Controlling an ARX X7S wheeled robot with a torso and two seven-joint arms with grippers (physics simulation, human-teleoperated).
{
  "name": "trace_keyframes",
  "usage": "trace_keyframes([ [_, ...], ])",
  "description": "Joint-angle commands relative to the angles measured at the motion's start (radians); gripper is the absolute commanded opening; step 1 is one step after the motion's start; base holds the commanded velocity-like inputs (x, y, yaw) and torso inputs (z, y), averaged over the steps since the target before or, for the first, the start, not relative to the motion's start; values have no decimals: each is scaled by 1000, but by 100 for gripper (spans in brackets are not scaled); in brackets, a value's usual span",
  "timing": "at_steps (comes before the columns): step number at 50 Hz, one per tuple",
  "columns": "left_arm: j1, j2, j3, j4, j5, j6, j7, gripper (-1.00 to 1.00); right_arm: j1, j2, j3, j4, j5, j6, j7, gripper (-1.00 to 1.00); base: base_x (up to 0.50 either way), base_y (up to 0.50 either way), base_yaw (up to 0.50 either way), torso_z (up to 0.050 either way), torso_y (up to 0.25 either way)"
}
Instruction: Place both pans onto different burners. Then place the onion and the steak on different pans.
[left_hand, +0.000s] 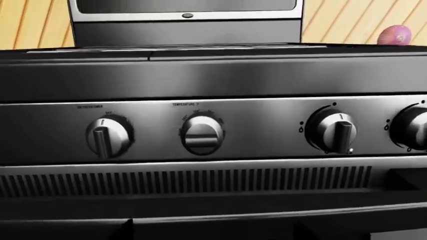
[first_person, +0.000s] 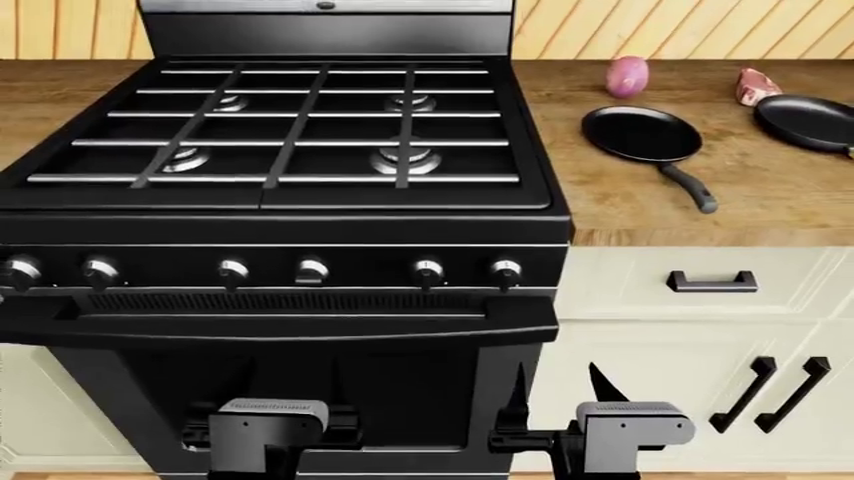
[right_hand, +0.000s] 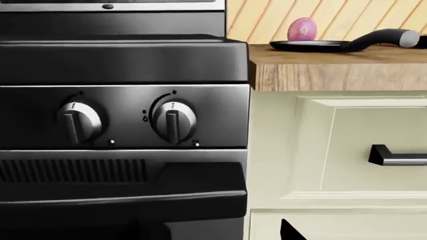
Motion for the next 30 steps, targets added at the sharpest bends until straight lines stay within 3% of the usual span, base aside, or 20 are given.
trace_keyframes([
  [1,10,-20,20,45,-13,-16,-20,100,-5,16,-22,0,19,-9,24,100,0,0,0,50,0],
  [16,8,-54,33,205,-32,-93,-41,100,-2,51,-29,-105,37,43,54,100,0,0,0,50,0],
  [24,-47,-90,17,394,-83,-275,-35,100,32,100,-12,-243,37,149,70,100,0,0,0,50,0],
  [30,-194,-115,-15,505,-157,-493,-33,100,95,161,12,-368,47,290,62,100,0,0,0,26,0],
])
